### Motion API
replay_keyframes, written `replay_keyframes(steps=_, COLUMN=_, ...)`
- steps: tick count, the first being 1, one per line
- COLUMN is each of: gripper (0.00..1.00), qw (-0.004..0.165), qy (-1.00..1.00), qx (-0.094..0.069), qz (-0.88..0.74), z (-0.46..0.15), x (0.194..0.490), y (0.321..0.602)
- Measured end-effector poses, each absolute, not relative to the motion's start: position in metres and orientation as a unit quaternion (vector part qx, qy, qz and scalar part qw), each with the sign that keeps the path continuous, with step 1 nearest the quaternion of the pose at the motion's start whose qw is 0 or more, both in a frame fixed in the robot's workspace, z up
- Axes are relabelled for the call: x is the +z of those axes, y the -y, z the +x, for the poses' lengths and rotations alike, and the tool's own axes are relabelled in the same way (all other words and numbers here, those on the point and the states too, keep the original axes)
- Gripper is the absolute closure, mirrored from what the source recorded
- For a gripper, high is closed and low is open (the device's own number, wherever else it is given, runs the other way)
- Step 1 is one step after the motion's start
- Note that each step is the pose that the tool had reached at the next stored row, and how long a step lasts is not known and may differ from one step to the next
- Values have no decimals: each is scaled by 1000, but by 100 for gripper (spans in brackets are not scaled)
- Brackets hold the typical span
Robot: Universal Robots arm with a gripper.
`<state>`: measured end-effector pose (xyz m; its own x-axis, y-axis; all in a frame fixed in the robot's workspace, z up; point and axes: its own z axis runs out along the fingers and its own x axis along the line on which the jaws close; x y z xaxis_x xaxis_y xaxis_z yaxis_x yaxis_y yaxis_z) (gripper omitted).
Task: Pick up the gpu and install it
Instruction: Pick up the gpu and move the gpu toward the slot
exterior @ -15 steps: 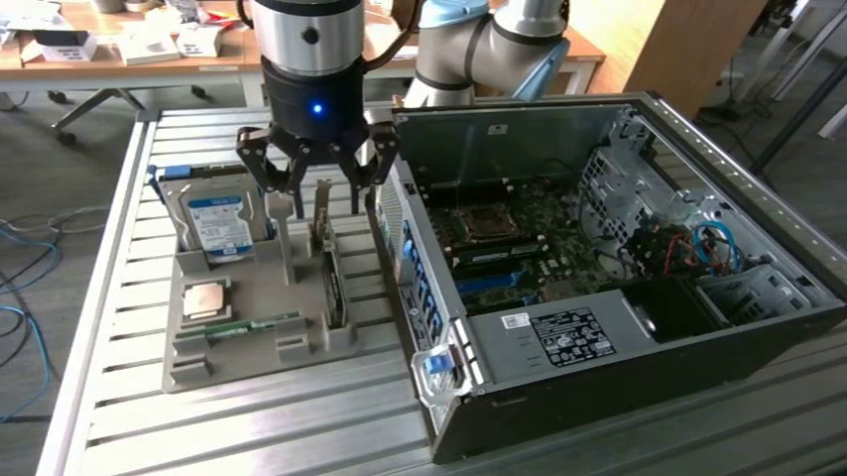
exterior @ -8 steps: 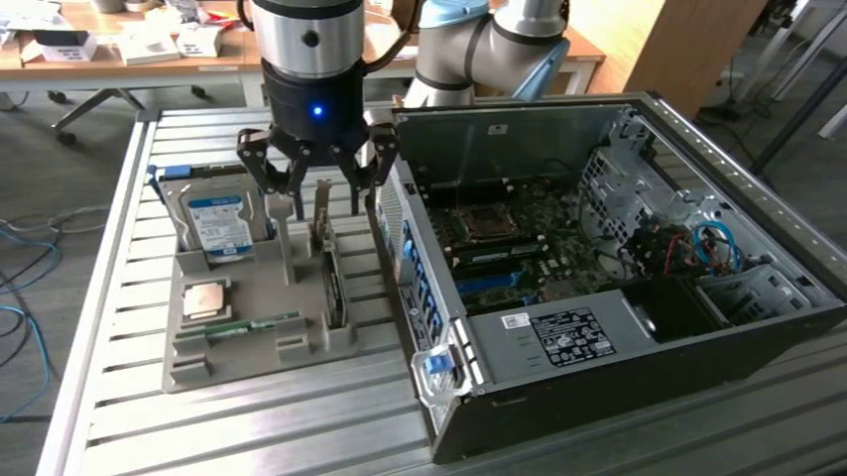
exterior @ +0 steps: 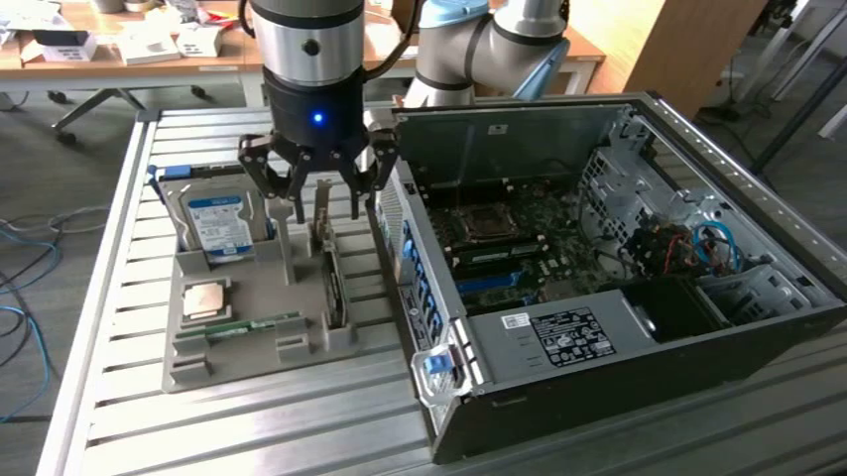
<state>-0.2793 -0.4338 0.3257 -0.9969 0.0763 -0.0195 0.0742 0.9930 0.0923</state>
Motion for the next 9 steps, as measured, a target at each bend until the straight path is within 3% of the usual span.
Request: replay_keyframes(steps=9, gripper=40, qw=12, qy=-998, qx=46, qz=38, z=-279, x=320, y=434)
